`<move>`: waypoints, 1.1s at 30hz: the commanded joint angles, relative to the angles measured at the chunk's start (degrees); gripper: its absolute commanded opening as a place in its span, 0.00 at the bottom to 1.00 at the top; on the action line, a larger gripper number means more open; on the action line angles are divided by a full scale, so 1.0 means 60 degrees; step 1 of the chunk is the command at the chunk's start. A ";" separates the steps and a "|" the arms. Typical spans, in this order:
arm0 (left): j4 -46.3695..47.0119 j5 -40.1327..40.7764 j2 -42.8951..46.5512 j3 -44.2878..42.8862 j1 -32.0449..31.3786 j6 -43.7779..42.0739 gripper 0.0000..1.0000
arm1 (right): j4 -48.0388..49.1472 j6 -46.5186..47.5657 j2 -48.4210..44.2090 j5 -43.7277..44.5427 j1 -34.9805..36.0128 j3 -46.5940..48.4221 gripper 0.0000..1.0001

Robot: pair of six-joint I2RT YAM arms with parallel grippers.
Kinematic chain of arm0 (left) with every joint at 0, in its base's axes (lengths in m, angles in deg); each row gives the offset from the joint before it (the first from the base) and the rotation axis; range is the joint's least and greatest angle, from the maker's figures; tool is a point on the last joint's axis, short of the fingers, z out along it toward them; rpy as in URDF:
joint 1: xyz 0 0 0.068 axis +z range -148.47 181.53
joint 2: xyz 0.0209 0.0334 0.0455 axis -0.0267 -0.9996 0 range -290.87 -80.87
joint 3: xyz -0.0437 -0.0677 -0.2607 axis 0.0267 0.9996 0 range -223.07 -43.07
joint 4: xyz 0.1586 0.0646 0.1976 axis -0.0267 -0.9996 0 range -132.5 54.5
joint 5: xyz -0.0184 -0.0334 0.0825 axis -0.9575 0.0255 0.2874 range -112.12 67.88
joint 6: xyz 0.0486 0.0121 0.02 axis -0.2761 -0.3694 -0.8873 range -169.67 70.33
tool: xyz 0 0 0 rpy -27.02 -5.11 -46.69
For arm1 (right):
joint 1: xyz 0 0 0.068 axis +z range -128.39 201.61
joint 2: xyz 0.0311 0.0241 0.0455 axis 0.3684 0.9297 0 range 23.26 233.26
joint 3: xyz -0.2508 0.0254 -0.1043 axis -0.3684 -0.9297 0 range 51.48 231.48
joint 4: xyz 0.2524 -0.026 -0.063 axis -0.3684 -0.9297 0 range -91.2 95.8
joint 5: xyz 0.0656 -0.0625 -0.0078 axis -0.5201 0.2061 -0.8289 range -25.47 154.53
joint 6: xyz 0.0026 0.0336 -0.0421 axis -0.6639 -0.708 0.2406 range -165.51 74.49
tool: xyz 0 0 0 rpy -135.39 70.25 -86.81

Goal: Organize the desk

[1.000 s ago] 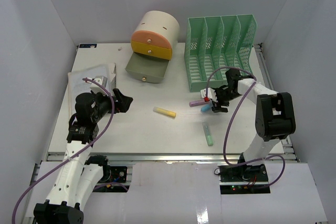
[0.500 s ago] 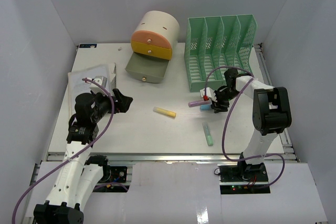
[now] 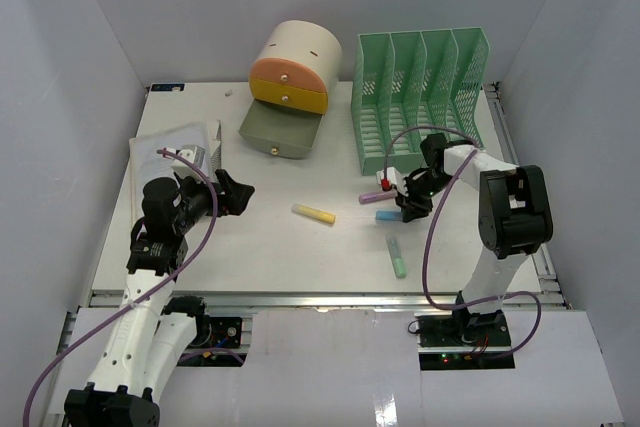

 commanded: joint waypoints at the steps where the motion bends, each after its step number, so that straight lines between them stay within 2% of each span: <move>1: 0.0697 -0.1127 0.0013 0.0298 -0.0025 0.0422 0.98 | -0.0518 -0.2442 -0.0644 -0.0506 0.1248 0.1242 0.08; 5: 0.1070 -0.1914 -0.0256 0.0490 -0.0025 0.1057 0.98 | 0.0236 -0.4511 -0.0695 -0.0306 0.2741 0.2618 0.08; 9: 0.1136 -0.2030 -0.0396 0.0700 -0.0025 0.1689 0.98 | 0.1571 -0.6546 -0.0201 -0.0028 0.3532 0.4133 0.08; 11: 0.1184 -0.2285 -0.0549 0.1033 -0.0025 0.2616 0.98 | 0.2163 -0.8002 0.0501 0.0213 0.3766 0.5530 0.08; 13: 0.1233 -0.2610 -0.0868 0.1221 -0.0025 0.3269 0.98 | 0.2330 -0.8848 0.1315 0.0525 0.3945 0.7044 0.08; 16: 0.1443 -0.2796 -0.1024 0.1579 -0.0039 0.4252 0.98 | 0.2773 -0.9903 0.2301 0.1327 0.4206 0.8478 0.09; 19: 0.1343 -0.2261 -0.0826 0.1871 -0.0091 0.5041 0.96 | 0.3952 -1.0591 0.2805 0.2760 0.4550 0.8689 0.13; 23: 0.1253 -0.1855 -0.1119 0.2004 -0.0390 0.5674 0.91 | 0.6107 -1.0784 0.3182 0.3603 0.4807 0.8130 0.15; 27: 0.1226 -0.0864 -0.1126 0.2046 -0.1318 0.6423 0.91 | 0.7273 -1.0744 0.3533 0.4545 0.4809 0.8085 0.17; 29: 0.1224 -0.0229 -0.1122 0.2063 -0.1786 0.6760 0.91 | 0.7691 -1.0678 0.3672 0.4748 0.4820 0.8072 0.26; 33: 0.1250 0.0893 -0.1299 0.2092 -0.2367 0.7487 0.91 | 0.7741 -1.0541 0.3611 0.4336 0.4822 0.7805 0.67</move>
